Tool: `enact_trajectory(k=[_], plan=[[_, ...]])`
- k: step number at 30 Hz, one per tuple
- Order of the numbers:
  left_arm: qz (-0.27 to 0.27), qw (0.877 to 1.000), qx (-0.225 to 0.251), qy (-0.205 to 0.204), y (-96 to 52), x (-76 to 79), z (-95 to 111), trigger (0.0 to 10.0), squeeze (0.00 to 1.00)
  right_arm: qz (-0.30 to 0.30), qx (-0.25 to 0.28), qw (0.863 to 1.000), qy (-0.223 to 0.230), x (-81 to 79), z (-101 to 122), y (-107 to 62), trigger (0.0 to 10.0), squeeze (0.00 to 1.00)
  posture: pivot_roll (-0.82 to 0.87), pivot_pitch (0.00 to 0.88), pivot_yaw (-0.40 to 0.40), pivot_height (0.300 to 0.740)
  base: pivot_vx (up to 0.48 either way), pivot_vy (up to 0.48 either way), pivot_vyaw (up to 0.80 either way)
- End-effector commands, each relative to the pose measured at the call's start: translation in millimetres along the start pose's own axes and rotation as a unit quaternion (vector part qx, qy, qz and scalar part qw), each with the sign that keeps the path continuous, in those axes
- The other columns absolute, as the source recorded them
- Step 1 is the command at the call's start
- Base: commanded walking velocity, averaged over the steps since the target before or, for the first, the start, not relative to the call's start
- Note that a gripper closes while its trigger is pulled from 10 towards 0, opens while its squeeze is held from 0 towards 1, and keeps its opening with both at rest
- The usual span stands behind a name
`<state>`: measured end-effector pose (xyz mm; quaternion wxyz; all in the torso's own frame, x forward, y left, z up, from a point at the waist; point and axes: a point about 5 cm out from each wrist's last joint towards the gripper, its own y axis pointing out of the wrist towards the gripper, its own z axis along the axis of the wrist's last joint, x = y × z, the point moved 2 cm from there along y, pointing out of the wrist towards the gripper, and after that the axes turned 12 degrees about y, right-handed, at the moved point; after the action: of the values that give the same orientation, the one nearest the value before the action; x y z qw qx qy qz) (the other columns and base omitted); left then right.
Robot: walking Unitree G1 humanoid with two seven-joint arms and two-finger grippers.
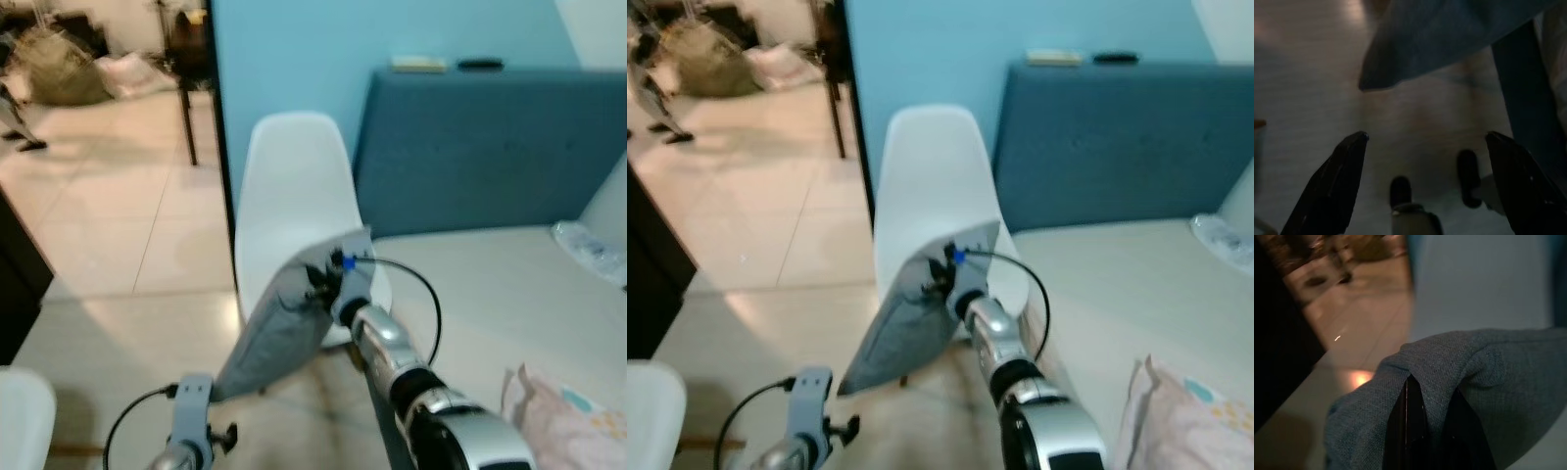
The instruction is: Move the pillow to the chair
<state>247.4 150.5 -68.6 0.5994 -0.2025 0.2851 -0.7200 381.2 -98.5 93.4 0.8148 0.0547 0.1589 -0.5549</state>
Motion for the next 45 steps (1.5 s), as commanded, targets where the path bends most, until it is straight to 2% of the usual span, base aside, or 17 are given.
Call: enact_trajectory(k=[1,9,14,18,23,24,25,29,31,35,41,42,44,45], plan=[[-0.005,1.000,-0.008,-0.001,-0.8,2.5,-4,10.0,0.00,0.011,0.054,0.998,-0.003,-7.0,26,7.2,10.0,0.00,0.06,0.000,-0.045,0.730,0.398,0.000,0.00],[-0.007,1.000,-0.004,-0.003,-0.1,3.9,-2,10.0,0.00,0.022,0.098,0.995,0.013,-9.4,53,12.2,10.0,0.00,0.06,0.000,-0.047,0.730,0.402,0.000,-0.58],[-0.007,1.000,-0.005,-0.003,-0.2,3.8,-3,10.0,0.00,0.031,0.116,0.993,0.012,-11.7,62,12.9,10.0,0.00,0.06,0.000,-0.048,0.730,0.408,0.000,-0.31],[-0.007,1.000,-0.005,-0.001,-0.7,3.5,-4,10.0,0.00,0.036,0.110,0.993,-0.002,-14.9,61,14.3,10.0,0.00,0.06,0.000,-0.051,0.730,0.412,0.000,0.00],[-0.008,1.000,-0.007,0.001,-1.3,3.1,-5,10.0,0.00,0.030,0.054,0.998,-0.028,-14.8,42,14.8,10.0,0.00,0.07,0.000,-0.050,0.730,0.429,0.000,0.00],[-0.008,1.000,-0.009,0.003,-1.5,3.0,-6,10.0,0.00,0.040,0.008,0.998,-0.057,-18.1,26,14.5,10.0,0.00,0.06,0.000,-0.049,0.730,0.480,0.000,0.00],[-0.007,1.000,-0.009,0.003,-1.6,2.9,-7,10.0,0.00,0.042,-0.004,0.997,-0.067,-19.0,22,14.2,10.0,0.00,0.06,0.000,-0.049,0.730,0.480,0.000,0.00],[0.004,1.000,-0.019,-0.003,-2.0,1.2,-10,10.0,0.00,0.064,-0.096,0.985,-0.130,-24.6,-10,9.6,10.0,0.00,0.06,0.000,-0.048,0.730,0.182,0.000,0.00],[0.003,1.000,-0.021,0.002,-2.2,1.9,-11,10.0,0.00,0.036,-0.125,0.980,-0.149,-18.3,-21,6.9,10.0,0.00,0.06,0.000,-0.049,0.730,0.000,0.000,0.00],[0.002,1.000,-0.024,0.004,-2.6,2.8,-12,10.0,0.00,0.009,-0.126,0.982,-0.137,-13.5,-22,6.4,10.0,0.00,0.06,0.000,-0.048,0.730,0.000,0.000,0.00],[0.000,1.000,-0.028,0.005,-3.7,4.2,-16,10.0,0.00,0.030,-0.133,0.984,-0.119,-22.1,-28,6.0,10.0,0.00,0.06,0.000,-0.047,0.730,0.000,0.000,0.00],[0.000,1.000,-0.030,0.006,-4.4,4.8,-18,10.0,0.00,0.062,-0.125,0.987,-0.085,-32.6,-30,6.4,10.0,0.00,0.06,0.000,-0.050,0.730,0.000,0.000,0.00],[0.000,0.999,-0.032,0.006,-4.9,5.1,-19,10.0,0.00,0.084,-0.114,0.988,-0.058,-40.1,-30,6.9,10.0,0.00,0.06,0.000,-0.050,0.730,0.000,0.000,0.00],[0.000,0.999,-0.033,0.006,-5.0,5.4,-20,10.0,0.00,0.097,-0.099,0.990,-0.017,-44.7,-26,7.9,10.0,0.00,0.06,0.000,-0.051,0.730,0.000,0.000,0.00]])
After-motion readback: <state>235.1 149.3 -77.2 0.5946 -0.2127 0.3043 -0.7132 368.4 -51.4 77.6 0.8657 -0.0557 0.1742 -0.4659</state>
